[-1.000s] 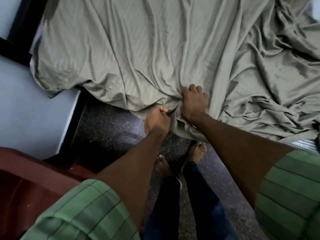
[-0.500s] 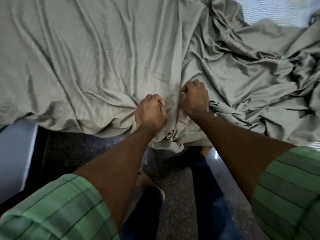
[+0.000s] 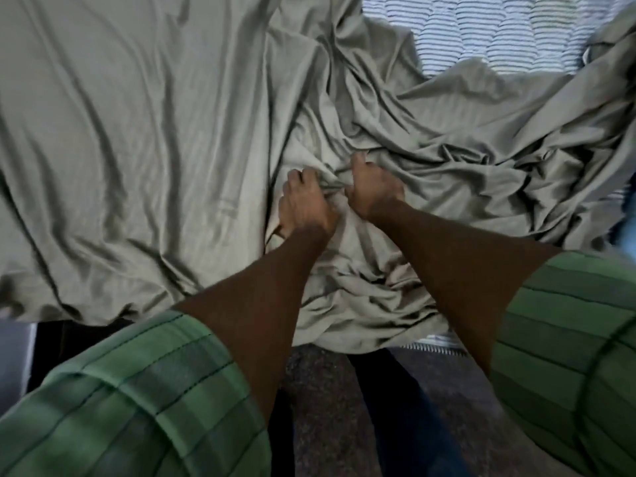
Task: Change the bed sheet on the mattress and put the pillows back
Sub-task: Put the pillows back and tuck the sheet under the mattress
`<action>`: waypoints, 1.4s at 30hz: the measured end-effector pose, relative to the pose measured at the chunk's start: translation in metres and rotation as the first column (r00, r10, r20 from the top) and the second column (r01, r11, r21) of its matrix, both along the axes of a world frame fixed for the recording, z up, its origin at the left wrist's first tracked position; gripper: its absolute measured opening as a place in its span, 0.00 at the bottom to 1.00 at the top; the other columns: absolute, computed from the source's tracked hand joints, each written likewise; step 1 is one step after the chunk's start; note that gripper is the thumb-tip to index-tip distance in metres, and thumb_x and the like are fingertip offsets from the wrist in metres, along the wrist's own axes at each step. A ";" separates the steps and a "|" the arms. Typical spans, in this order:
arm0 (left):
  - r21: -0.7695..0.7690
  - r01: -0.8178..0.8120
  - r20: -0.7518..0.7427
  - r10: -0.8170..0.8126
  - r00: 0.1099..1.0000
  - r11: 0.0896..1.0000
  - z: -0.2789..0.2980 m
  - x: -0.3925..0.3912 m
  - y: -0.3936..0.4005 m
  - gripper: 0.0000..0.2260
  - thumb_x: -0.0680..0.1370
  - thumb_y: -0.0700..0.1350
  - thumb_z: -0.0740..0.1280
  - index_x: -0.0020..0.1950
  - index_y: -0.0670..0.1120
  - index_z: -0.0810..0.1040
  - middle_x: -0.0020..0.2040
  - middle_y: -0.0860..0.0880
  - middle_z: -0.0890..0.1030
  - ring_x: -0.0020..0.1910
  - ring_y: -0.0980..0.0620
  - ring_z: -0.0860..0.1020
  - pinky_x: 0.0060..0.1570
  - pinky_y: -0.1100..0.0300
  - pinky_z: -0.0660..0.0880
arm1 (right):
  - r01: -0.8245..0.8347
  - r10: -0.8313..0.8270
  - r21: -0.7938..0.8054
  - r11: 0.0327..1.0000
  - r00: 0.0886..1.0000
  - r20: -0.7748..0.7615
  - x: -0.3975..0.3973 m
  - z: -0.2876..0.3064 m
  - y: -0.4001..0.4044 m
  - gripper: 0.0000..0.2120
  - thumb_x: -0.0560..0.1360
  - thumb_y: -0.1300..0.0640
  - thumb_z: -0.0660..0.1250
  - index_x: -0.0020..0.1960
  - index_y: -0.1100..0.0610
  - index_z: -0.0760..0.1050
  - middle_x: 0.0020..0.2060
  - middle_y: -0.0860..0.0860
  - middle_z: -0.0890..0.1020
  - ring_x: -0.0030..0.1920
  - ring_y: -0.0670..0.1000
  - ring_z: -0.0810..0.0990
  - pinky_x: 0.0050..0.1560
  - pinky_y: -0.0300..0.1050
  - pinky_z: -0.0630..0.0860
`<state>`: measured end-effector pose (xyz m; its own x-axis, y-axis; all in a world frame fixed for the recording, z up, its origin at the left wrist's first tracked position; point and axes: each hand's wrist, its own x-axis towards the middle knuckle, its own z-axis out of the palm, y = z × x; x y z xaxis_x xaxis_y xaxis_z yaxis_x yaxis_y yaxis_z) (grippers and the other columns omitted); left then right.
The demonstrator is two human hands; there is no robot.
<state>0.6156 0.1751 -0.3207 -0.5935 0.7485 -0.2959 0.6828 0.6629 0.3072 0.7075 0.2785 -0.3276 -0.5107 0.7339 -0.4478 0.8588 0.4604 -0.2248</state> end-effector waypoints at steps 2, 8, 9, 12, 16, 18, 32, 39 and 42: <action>-0.109 0.049 -0.116 -0.062 0.991 0.993 -0.008 0.001 0.028 0.28 0.75 0.51 0.71 0.73 0.51 0.65 0.67 0.43 0.70 0.65 0.41 0.72 0.61 0.46 0.71 | -0.125 0.124 0.037 0.991 0.992 0.033 0.008 0.001 0.020 0.17 0.78 0.52 0.65 0.65 0.54 0.72 0.61 0.58 0.81 0.62 0.62 0.79 0.57 0.55 0.77; -0.324 0.103 -0.133 -0.153 0.979 0.940 -0.025 0.009 0.073 0.14 0.83 0.46 0.60 0.69 0.49 0.72 0.66 0.43 0.76 0.64 0.43 0.77 0.59 0.50 0.74 | -0.148 0.145 0.031 0.988 0.985 0.089 0.043 0.007 0.073 0.15 0.75 0.50 0.64 0.59 0.55 0.79 0.56 0.58 0.84 0.56 0.62 0.83 0.55 0.52 0.78; -0.276 0.126 -0.062 -0.148 0.987 0.953 -0.027 0.015 0.078 0.14 0.82 0.46 0.61 0.67 0.49 0.75 0.64 0.44 0.78 0.63 0.42 0.78 0.58 0.50 0.74 | -0.148 0.149 0.110 0.983 0.989 0.001 0.046 0.007 0.080 0.13 0.76 0.49 0.63 0.55 0.55 0.79 0.51 0.58 0.85 0.52 0.63 0.84 0.50 0.53 0.79; 0.099 0.248 0.372 -0.267 0.889 0.964 -0.022 0.041 0.095 0.13 0.78 0.44 0.66 0.61 0.43 0.79 0.58 0.40 0.82 0.57 0.38 0.80 0.53 0.54 0.73 | -0.060 0.161 0.328 0.943 0.943 -0.290 0.041 0.010 0.102 0.10 0.79 0.48 0.63 0.48 0.54 0.77 0.40 0.58 0.84 0.39 0.63 0.83 0.36 0.51 0.75; 0.135 0.310 0.619 -0.324 0.715 0.941 -0.012 0.059 0.126 0.15 0.78 0.44 0.62 0.62 0.46 0.80 0.57 0.45 0.83 0.51 0.43 0.80 0.48 0.64 0.74 | 0.233 -0.120 0.284 0.930 0.923 -0.366 0.011 0.002 0.150 0.20 0.76 0.45 0.64 0.61 0.58 0.73 0.53 0.58 0.80 0.54 0.63 0.79 0.52 0.55 0.74; 0.152 0.205 0.532 -0.254 0.808 0.967 -0.016 0.048 0.138 0.13 0.73 0.49 0.60 0.54 0.55 0.79 0.49 0.51 0.83 0.48 0.46 0.82 0.49 0.55 0.79 | 0.297 -0.242 0.182 0.938 0.931 -0.273 0.004 -0.010 0.173 0.33 0.72 0.41 0.69 0.69 0.59 0.68 0.61 0.60 0.77 0.63 0.64 0.76 0.62 0.58 0.72; 0.075 0.037 0.291 -0.057 0.955 0.996 -0.023 -0.029 0.294 0.16 0.79 0.49 0.65 0.65 0.50 0.77 0.60 0.42 0.82 0.61 0.39 0.79 0.57 0.50 0.76 | 0.269 -0.263 0.126 0.955 0.963 -0.064 -0.024 -0.008 0.254 0.22 0.75 0.52 0.64 0.69 0.53 0.70 0.57 0.62 0.81 0.60 0.66 0.80 0.55 0.56 0.75; 0.407 0.166 0.580 -0.395 0.712 0.898 -0.014 -0.018 0.402 0.38 0.74 0.53 0.69 0.81 0.42 0.61 0.78 0.41 0.68 0.77 0.45 0.67 0.75 0.55 0.63 | 0.833 -0.684 0.080 0.547 0.500 -0.531 -0.020 0.027 0.361 0.17 0.81 0.56 0.58 0.69 0.54 0.72 0.62 0.54 0.81 0.64 0.54 0.78 0.61 0.43 0.69; 0.348 0.241 0.550 -0.406 0.730 0.906 -0.007 -0.016 0.399 0.27 0.75 0.54 0.65 0.72 0.45 0.75 0.68 0.42 0.79 0.67 0.45 0.77 0.61 0.63 0.70 | 0.793 -0.680 0.344 0.503 0.609 -0.409 -0.015 0.015 0.370 0.19 0.79 0.55 0.53 0.66 0.54 0.73 0.64 0.55 0.79 0.66 0.58 0.76 0.65 0.54 0.71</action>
